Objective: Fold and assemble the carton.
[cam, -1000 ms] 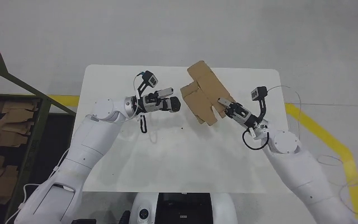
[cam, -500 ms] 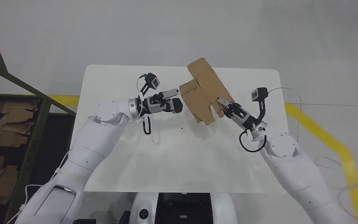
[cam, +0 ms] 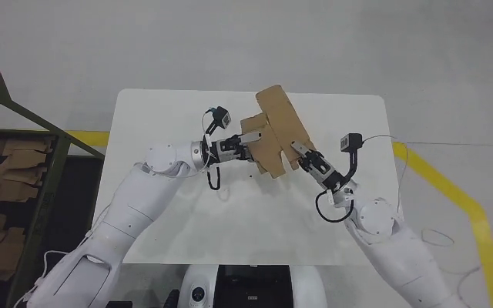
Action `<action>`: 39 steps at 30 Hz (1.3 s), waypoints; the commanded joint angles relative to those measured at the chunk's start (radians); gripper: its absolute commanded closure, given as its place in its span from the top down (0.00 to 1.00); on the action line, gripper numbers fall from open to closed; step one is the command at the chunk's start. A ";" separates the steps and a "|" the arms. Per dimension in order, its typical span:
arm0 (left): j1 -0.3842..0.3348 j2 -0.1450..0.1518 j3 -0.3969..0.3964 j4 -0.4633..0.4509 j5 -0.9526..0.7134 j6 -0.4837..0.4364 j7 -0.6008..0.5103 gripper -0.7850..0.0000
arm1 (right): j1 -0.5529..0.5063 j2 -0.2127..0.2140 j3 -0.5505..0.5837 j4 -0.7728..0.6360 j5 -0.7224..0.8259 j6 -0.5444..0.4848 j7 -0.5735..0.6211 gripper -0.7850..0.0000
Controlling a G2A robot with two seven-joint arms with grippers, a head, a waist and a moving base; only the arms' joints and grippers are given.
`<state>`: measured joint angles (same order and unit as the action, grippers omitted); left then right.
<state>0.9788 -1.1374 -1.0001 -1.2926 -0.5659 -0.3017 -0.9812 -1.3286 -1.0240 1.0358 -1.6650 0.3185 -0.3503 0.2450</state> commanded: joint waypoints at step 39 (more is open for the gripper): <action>-0.105 0.026 -0.093 0.183 0.017 0.059 -0.469 0.00 | 0.035 0.001 0.190 0.132 0.236 0.016 0.587 1.00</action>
<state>0.8799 -1.1116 -1.0995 -1.1128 -0.5640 -0.2489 -1.4377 -1.3016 -1.0232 1.2261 -1.5419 0.5499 -0.3309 0.7929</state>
